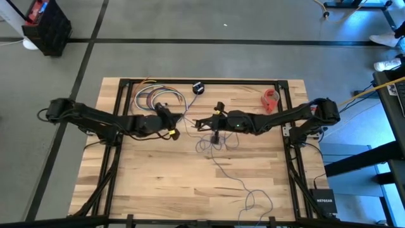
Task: Coil cords
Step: Coil the blue wire onto the black spool
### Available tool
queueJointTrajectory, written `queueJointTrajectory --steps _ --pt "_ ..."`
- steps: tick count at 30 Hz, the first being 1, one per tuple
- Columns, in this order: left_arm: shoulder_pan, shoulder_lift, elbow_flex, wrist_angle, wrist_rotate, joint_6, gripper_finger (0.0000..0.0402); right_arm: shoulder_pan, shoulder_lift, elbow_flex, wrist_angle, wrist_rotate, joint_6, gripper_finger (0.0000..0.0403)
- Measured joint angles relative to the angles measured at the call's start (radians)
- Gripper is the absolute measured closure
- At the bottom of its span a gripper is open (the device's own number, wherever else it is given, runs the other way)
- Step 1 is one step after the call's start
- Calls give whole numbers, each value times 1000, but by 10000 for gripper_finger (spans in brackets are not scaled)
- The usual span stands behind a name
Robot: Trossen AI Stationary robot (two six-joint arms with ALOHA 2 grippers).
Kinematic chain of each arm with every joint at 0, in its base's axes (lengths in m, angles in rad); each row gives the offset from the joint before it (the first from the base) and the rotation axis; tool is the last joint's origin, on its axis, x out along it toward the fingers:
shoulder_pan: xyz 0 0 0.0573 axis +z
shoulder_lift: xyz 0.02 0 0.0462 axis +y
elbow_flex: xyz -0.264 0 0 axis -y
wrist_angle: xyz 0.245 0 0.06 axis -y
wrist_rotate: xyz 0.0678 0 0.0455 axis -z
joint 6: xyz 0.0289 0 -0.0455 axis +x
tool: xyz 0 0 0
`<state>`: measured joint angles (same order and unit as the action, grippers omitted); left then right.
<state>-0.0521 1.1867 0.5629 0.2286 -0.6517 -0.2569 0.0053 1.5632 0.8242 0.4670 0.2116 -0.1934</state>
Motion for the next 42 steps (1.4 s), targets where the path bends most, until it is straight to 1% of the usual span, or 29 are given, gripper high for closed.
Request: queueJointTrajectory --steps 4,9,13,18,24,29,34,38,42 --pt "0 -23 0 18 50 -52 399 0 34 0 40 86 -42 398" --pt "-13 -10 0 78 66 -96 396 0 56 0 66 167 -74 398" --pt "-30 0 0 138 130 -105 399 1 75 0 71 244 -73 398" --pt "-56 32 -1 231 132 -103 397 2 101 1 112 313 -73 398" --pt "-57 122 25 356 133 -88 397 0 110 1 141 295 -51 398" --pt "-58 218 84 416 136 -29 399 0 110 21 134 266 -29 398" --pt "-64 274 144 362 138 12 397 0 110 34 133 249 -11 398" --pt "-64 283 150 304 137 11 400 0 110 55 130 204 29 398" --pt "-68 283 150 297 136 13 396 0 104 85 132 180 36 398"
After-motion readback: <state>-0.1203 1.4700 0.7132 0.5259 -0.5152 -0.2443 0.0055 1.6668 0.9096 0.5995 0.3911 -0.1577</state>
